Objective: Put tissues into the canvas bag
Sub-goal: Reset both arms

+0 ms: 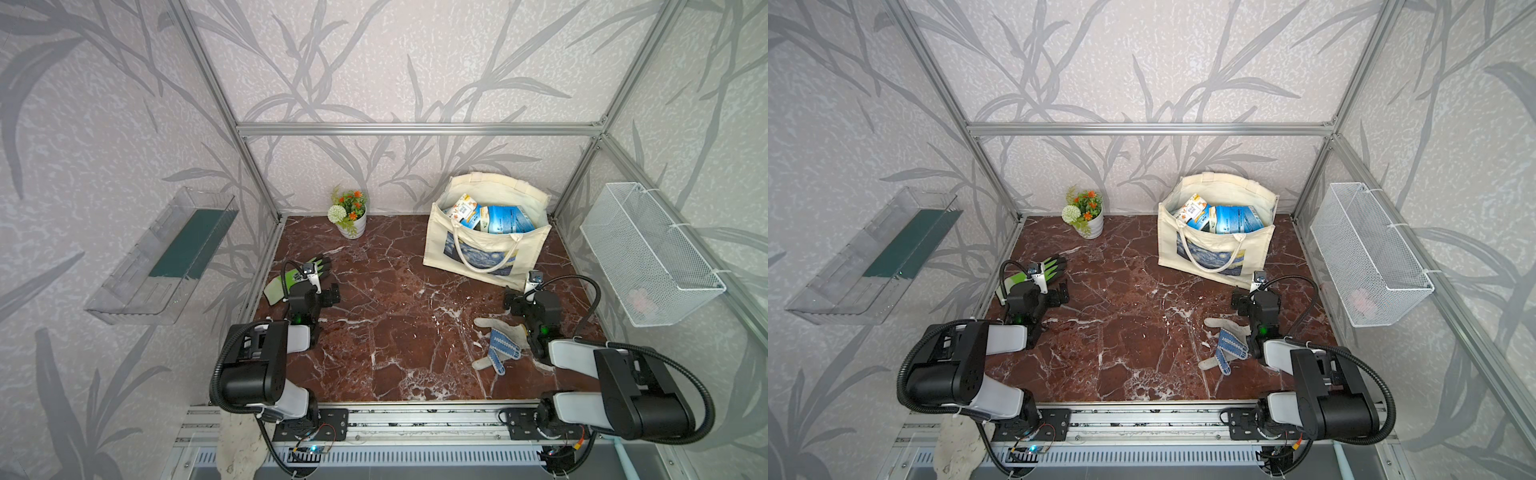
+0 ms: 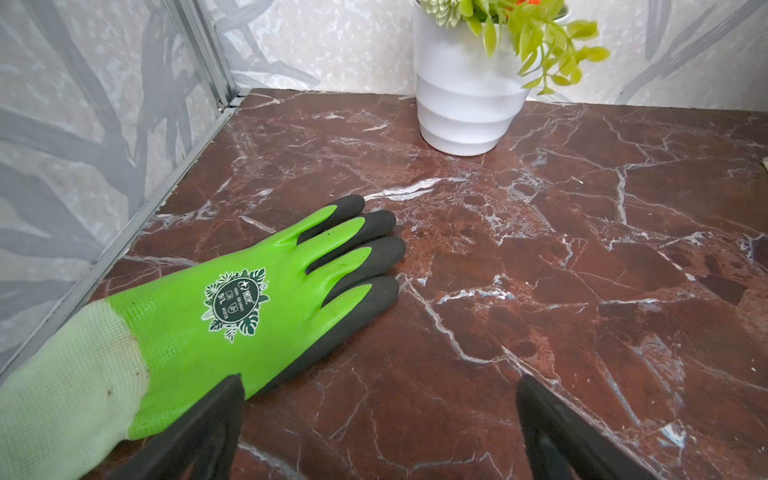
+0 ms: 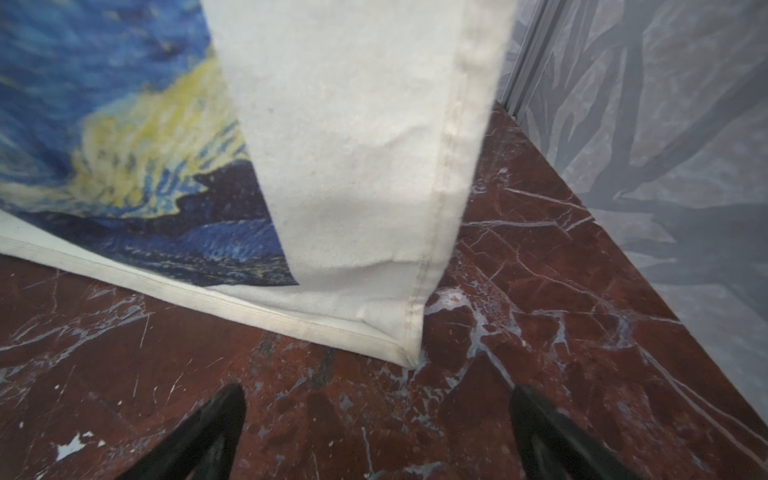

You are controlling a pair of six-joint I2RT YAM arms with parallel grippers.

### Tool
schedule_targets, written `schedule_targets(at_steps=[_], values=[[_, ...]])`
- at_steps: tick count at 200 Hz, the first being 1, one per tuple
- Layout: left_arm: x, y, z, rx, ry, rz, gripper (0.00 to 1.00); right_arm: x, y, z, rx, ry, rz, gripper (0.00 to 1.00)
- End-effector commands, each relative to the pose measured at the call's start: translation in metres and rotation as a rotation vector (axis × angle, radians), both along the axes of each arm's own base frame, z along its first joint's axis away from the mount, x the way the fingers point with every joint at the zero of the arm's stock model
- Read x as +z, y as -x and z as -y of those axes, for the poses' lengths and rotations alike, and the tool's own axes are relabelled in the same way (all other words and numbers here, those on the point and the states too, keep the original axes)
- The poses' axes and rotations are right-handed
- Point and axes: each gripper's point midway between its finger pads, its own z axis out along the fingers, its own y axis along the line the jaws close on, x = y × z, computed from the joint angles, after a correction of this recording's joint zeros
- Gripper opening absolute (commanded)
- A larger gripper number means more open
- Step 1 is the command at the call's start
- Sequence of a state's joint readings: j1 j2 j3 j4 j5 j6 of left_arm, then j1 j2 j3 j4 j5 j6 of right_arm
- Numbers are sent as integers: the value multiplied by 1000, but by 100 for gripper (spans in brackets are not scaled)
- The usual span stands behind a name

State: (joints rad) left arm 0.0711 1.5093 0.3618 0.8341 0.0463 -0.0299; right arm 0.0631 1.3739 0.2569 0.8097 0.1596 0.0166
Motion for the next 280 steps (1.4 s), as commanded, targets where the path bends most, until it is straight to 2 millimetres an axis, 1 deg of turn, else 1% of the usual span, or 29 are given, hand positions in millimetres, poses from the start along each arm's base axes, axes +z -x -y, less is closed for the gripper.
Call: schedule_targets(at_steps=[1, 9, 20, 34, 53, 109, 280], values=[[9, -7, -2, 12, 15, 26, 99, 24, -17, -5, 29, -15, 99, 99], [8, -8, -3, 20, 17, 18, 99, 21, -19, -7, 37, -14, 97, 99], [8, -7, -2, 18, 18, 16, 99, 11, -22, -7, 37, -17, 87, 99], [8, -7, -2, 18, 18, 16, 99, 11, -28, -13, 70, -16, 98, 99], [9, -8, -3, 19, 17, 19, 99, 7, -29, -15, 82, -14, 43, 99], [7, -9, -3, 31, 5, -1, 99, 5, -38, -20, 90, 13, 11, 99], [7, -9, -3, 33, 2, -1, 99, 4, -39, -25, 98, 38, -1, 99]])
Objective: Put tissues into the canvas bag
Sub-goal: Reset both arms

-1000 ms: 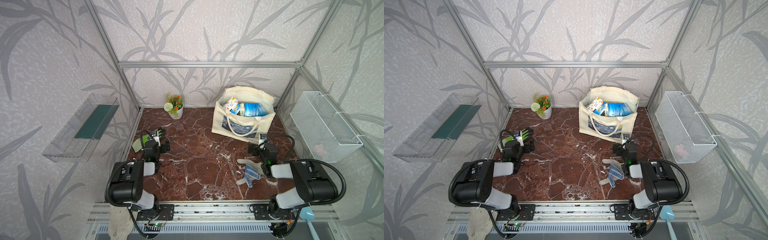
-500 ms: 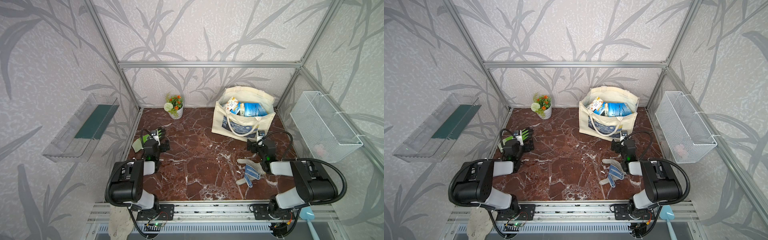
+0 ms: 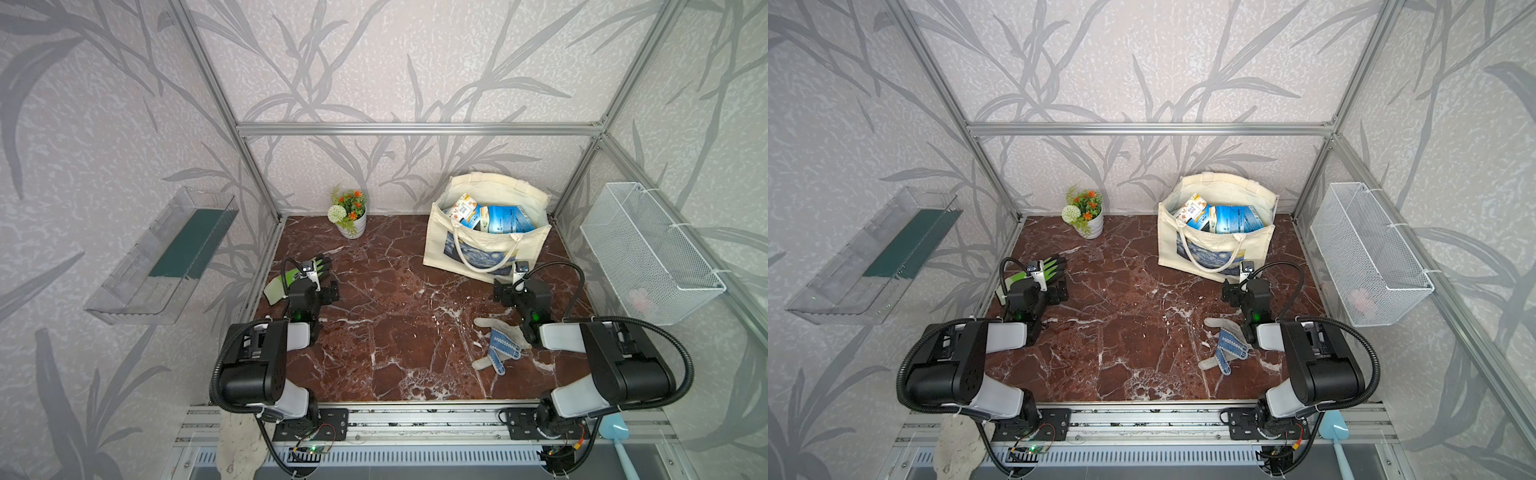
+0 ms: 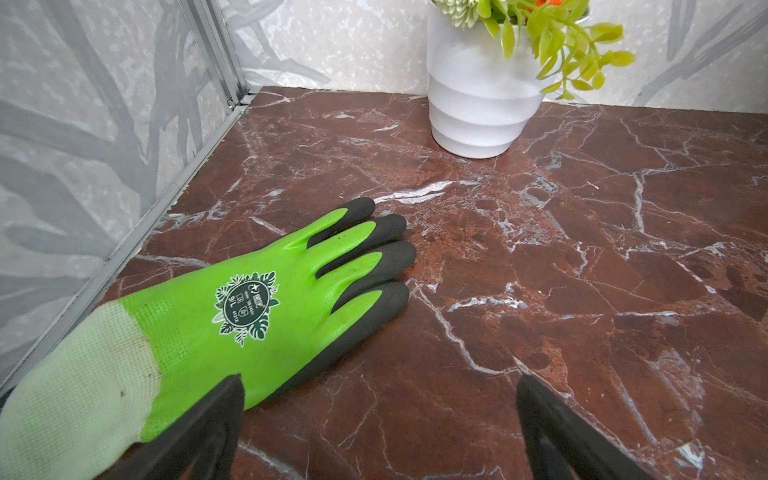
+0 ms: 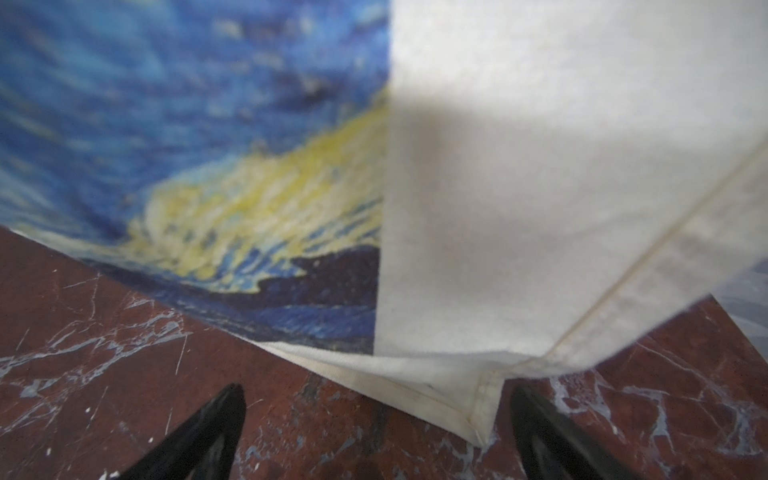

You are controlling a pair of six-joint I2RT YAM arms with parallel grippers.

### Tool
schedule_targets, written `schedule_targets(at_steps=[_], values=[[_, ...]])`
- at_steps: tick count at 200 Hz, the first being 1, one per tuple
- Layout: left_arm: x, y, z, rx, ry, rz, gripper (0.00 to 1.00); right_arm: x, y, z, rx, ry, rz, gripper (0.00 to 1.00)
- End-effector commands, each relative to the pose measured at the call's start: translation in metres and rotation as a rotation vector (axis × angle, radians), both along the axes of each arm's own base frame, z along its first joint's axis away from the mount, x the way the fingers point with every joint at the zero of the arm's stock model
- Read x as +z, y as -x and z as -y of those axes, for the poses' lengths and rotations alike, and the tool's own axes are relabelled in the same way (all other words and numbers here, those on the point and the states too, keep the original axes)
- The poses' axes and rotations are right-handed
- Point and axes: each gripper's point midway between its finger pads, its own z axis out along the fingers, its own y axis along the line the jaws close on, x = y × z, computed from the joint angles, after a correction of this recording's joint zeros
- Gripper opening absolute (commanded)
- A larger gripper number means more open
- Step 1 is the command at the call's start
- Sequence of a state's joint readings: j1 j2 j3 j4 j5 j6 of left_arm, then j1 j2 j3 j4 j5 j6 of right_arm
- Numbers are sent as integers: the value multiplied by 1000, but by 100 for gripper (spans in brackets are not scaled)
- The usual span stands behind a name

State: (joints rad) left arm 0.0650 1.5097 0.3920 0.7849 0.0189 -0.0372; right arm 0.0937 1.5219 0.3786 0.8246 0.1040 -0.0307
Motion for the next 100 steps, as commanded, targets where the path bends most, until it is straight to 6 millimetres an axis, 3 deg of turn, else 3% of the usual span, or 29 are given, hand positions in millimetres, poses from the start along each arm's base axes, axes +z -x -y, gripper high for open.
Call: schedule_targets(at_steps=[1, 100], values=[[6, -6, 0, 12, 4, 17, 99, 7, -6, -1, -1, 13, 17, 99], [6, -5, -1, 14, 4, 15, 99, 9, -6, -3, 5, 20, 26, 99]])
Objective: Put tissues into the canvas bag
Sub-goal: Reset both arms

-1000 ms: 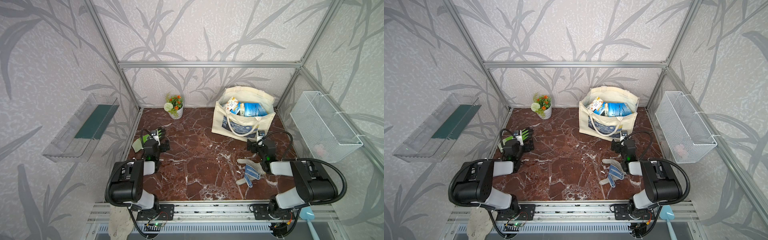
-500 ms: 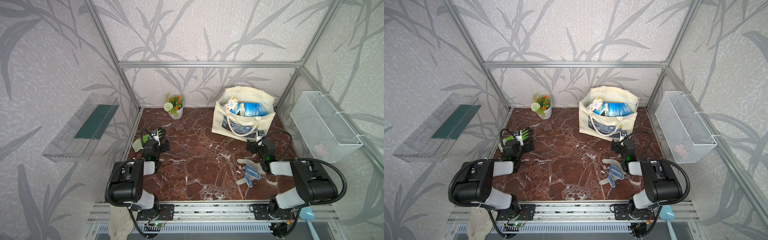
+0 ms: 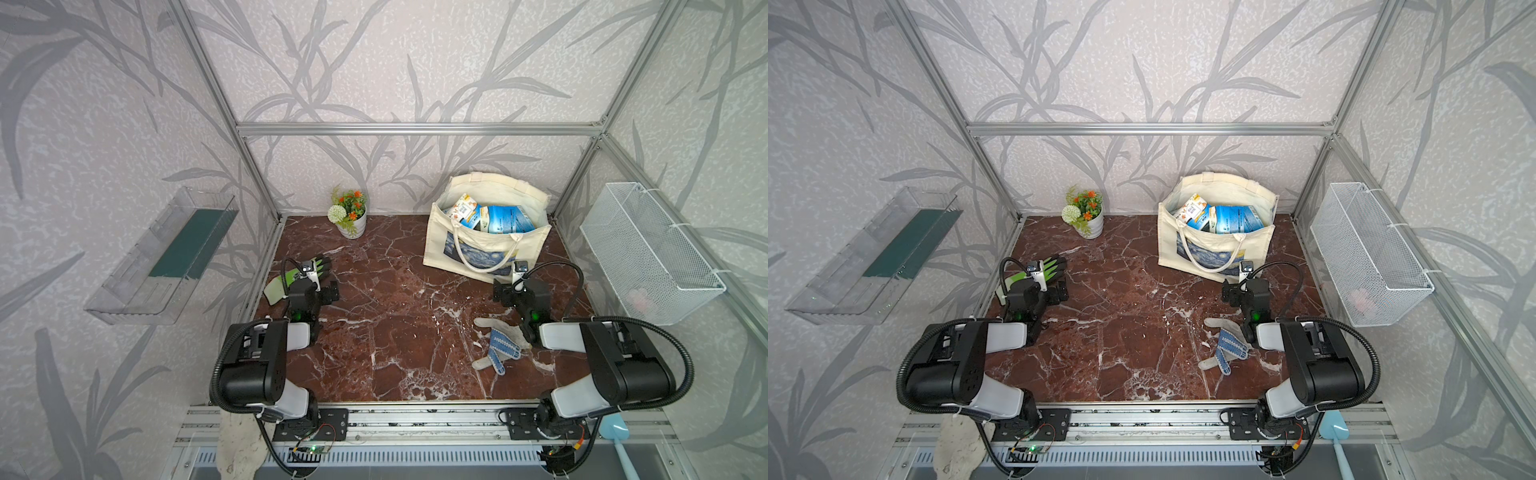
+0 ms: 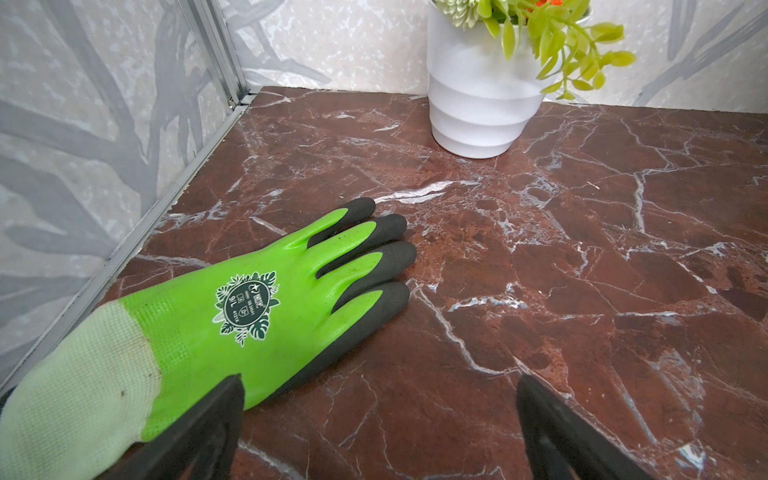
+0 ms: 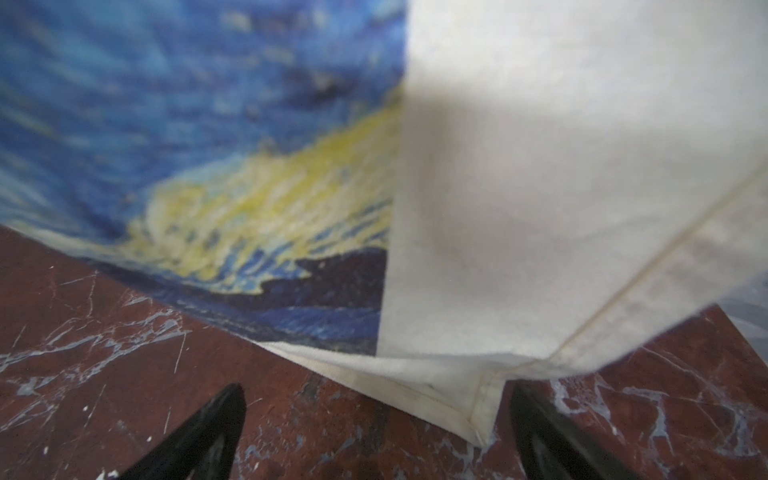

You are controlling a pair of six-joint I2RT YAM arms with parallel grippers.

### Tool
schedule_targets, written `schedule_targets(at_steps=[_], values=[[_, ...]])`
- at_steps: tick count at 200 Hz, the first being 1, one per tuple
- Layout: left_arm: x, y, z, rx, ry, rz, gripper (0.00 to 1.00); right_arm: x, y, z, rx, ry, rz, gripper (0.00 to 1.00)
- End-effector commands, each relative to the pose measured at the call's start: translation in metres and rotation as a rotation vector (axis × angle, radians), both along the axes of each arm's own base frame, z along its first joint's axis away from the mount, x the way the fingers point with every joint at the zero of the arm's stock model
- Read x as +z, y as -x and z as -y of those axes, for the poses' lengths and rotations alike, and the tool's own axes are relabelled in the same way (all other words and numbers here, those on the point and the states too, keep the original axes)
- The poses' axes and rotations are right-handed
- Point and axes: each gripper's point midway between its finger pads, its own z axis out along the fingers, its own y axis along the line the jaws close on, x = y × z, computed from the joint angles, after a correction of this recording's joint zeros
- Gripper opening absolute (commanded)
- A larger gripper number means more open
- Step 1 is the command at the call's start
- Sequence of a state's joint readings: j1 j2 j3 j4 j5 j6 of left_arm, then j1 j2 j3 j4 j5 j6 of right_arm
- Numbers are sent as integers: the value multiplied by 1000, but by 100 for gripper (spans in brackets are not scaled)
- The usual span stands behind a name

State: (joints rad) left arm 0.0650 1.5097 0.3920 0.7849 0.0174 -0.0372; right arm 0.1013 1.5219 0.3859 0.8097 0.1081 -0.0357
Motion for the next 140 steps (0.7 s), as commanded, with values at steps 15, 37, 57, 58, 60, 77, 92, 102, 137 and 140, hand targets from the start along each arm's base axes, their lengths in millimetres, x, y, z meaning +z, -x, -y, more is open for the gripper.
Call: schedule_targets(at_steps=[15, 37, 57, 58, 60, 77, 92, 102, 137, 140], values=[[6, -5, 0, 13, 3, 15, 99, 20, 19, -14, 85, 21, 152, 99], [6, -5, 0, 12, 2, 16, 99, 23, 37, -30, 193, 29, 268, 99], [6, -6, 0, 13, 1, 15, 99, 14, 8, -32, 191, 27, 157, 99], [6, -6, 0, 12, 1, 14, 99, 14, 8, -32, 188, 27, 147, 99], [5, -6, 0, 14, 1, 14, 99, 13, 6, -31, 184, 27, 129, 99], [6, -6, 0, 14, 0, 14, 99, 13, 9, -31, 183, 33, 95, 99], [6, -6, 0, 14, 0, 14, 99, 13, 6, -28, 159, 37, 131, 99], [6, -6, 0, 15, 0, 14, 99, 10, -3, -11, 44, 54, 83, 99], [6, -6, 0, 14, -2, 14, 99, 10, -2, -5, -23, 75, 64, 99], [5, -6, 0, 14, -1, 13, 99, 9, -2, -5, -26, 76, 55, 99]])
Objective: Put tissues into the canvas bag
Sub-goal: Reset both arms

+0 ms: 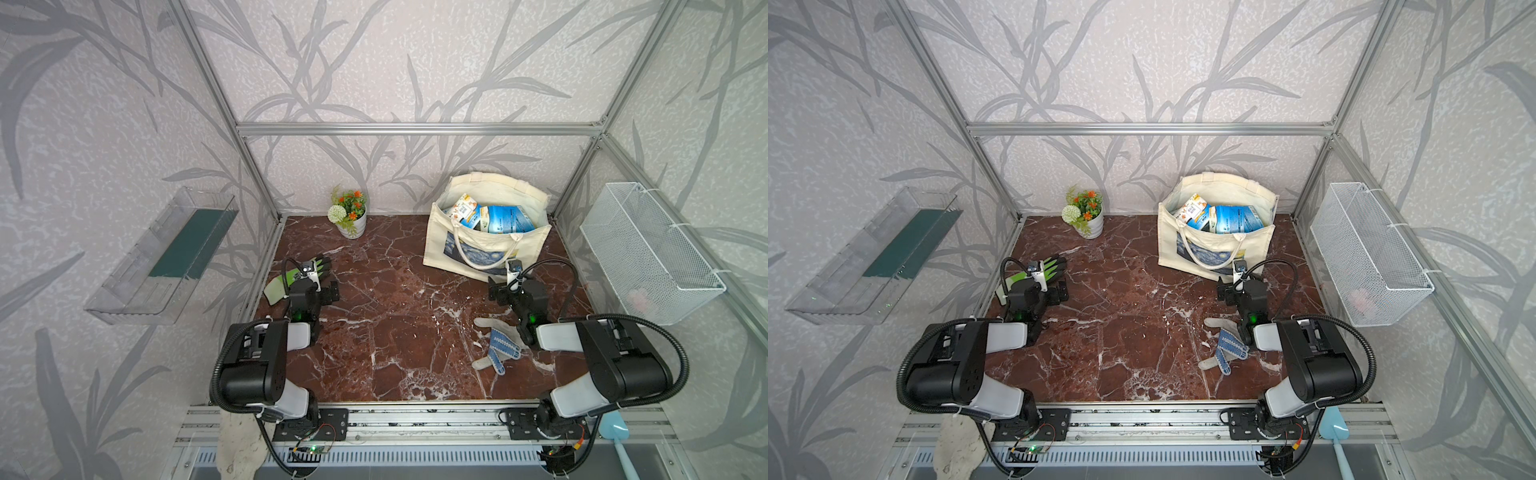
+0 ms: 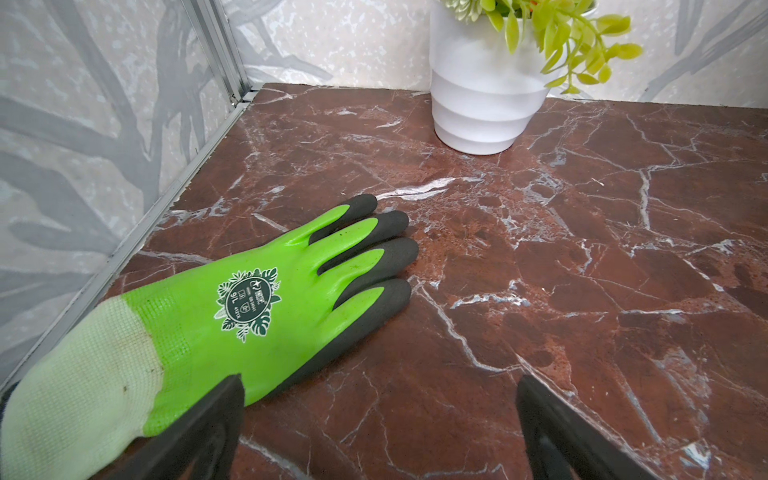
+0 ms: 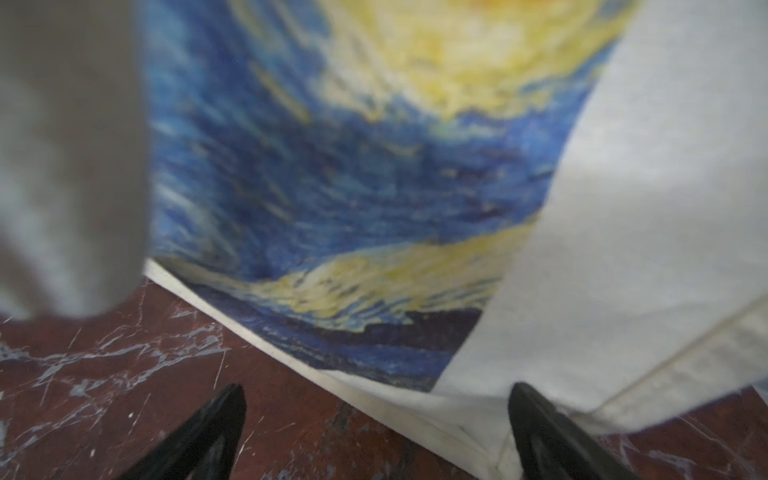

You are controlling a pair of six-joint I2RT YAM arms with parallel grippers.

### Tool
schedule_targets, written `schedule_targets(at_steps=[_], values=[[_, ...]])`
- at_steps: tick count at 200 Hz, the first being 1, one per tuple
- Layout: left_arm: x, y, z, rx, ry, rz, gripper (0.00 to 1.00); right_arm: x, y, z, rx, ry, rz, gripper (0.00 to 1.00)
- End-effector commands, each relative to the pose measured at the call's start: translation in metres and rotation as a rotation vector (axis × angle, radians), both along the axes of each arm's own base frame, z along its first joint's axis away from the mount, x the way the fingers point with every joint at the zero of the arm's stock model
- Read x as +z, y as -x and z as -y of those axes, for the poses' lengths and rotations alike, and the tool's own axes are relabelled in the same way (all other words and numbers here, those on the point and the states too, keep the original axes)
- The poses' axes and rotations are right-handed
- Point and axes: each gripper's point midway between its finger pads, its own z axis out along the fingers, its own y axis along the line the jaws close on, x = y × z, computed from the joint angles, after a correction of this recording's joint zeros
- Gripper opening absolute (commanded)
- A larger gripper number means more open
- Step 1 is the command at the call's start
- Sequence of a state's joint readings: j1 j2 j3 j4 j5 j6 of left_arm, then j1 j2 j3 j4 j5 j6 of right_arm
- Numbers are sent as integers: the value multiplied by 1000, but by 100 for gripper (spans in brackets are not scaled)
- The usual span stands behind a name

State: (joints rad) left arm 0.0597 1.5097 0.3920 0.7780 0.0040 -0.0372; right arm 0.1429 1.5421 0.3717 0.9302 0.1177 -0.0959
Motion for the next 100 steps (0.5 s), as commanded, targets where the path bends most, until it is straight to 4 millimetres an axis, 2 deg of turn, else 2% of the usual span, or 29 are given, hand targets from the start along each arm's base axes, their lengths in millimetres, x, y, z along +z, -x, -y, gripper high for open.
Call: schedule_targets(at_steps=[1, 45, 59, 76, 100], values=[[7, -6, 0, 8, 4, 21, 99, -5, 3, 11, -82, 24, -30, 99], [7, -6, 0, 8, 2, 21, 99, -2, 5, 10, -92, 36, -11, 99], [7, -6, 0, 8, 2, 20, 99, 4, 15, 8, -108, 61, 57, 99], [7, -6, 0, 8, 3, 21, 99, 10, 34, 2, -47, 46, 154, 99], [7, -6, 0, 8, 2, 21, 99, 8, 37, -4, -11, 56, 164, 99]])
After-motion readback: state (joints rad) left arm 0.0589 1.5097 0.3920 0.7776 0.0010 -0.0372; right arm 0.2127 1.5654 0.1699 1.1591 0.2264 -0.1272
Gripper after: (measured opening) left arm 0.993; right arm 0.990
